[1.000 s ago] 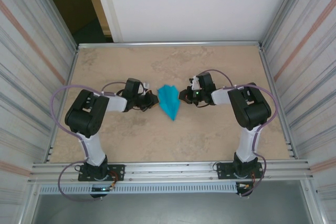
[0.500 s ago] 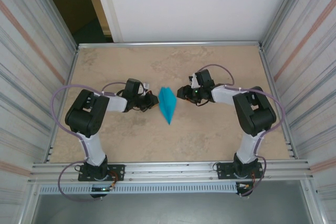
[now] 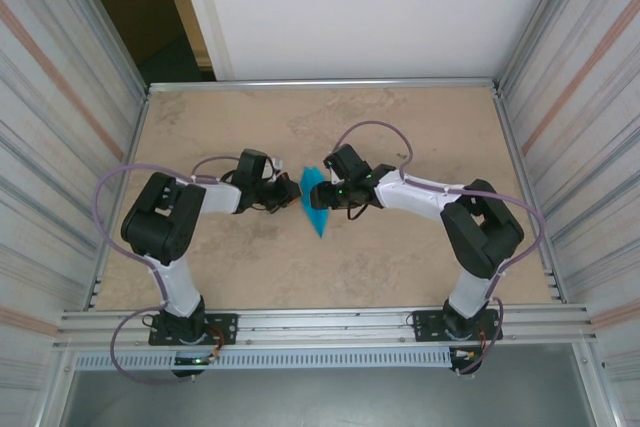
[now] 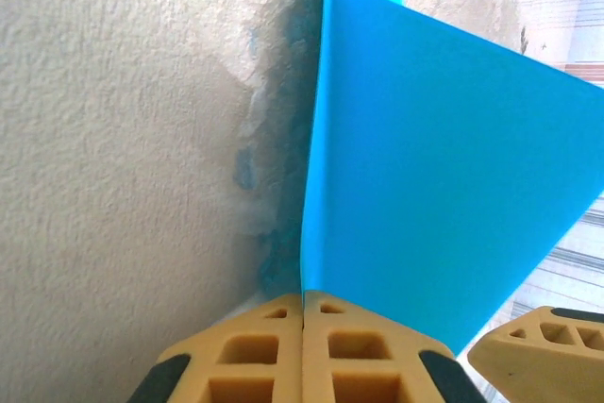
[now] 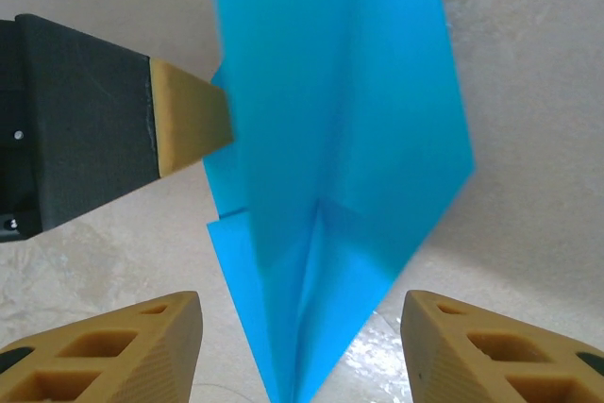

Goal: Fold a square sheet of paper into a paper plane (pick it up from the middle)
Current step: Move the paper plane to the center of the table.

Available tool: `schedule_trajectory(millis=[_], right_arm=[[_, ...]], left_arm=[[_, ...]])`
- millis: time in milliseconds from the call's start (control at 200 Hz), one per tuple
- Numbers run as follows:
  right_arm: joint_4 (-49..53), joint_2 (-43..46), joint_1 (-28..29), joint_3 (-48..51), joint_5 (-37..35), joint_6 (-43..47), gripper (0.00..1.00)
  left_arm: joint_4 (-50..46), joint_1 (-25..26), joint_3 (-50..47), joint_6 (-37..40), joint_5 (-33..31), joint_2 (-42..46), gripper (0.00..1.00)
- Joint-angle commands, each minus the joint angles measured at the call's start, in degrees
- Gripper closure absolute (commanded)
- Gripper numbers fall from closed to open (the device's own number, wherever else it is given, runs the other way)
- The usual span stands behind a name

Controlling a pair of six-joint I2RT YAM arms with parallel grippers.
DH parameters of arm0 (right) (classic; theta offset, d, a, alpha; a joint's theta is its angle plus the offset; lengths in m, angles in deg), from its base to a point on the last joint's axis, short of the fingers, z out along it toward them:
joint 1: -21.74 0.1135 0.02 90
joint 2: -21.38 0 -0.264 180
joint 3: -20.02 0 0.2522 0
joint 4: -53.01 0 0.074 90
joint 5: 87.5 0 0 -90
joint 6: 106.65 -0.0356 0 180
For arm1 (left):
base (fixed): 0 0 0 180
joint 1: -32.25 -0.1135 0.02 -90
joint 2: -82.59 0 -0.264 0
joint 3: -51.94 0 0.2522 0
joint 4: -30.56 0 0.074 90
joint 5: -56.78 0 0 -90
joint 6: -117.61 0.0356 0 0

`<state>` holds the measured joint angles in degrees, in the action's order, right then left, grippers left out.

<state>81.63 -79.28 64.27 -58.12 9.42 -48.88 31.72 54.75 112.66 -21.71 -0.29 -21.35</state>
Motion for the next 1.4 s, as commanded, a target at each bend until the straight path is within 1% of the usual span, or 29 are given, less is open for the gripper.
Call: schedule_trajectory(millis=[0,135,205,336,491,561,737,927,1037,1233,1393], right_arm=[[3.1,-0.7,0.8,-2.2,-4.5,1.7,0.44],[2.4,-1.9,0.8,-2.5,-2.6,1.6,0.44],[2.6,-3.1,0.8,-3.3,-1.2,1.5,0.42],[2.7,-5.1,1.0,-4.3,0.2,1.0,0.35],[3.7,-7.1,1.2,-5.8,0.0,1.4,0.25],[3.7,-7.7,1.5,-6.5,0.8,2.2,0.22],[5.0,-9.6,2.7,-8.7,1.5,3.3,0.21],[5.8,-10.5,2.7,-8.9,0.1,2.9,0.27],[6.0,-10.5,2.5,-8.9,-0.4,2.8,0.32],[6.2,-10.5,1.6,-8.7,-0.7,2.2,0.45],[6.2,-10.4,1.2,-8.5,-0.6,1.8,0.50]], left_arm=[[-2.0,0.3,0.5,0.8,-0.9,3.3,1.00],[-2.4,0.4,0.8,1.1,-0.8,3.4,1.00],[-2.4,0.4,0.9,1.1,-0.7,3.1,1.00],[-2.3,0.5,0.9,1.0,-0.5,3.0,1.00],[-2.3,0.6,0.9,1.0,-0.4,3.0,1.00],[-2.3,0.6,0.9,1.1,-0.3,2.9,1.00],[-2.2,0.6,0.9,1.0,-0.2,2.9,1.00],[-2.2,0.6,0.9,1.0,0.0,2.9,1.00],[-2.3,0.6,0.9,1.2,0.0,2.9,1.00],[-2.1,0.6,1.0,1.2,0.2,2.8,1.00],[-2.3,0.6,1.0,1.2,0.2,2.8,1.00]])
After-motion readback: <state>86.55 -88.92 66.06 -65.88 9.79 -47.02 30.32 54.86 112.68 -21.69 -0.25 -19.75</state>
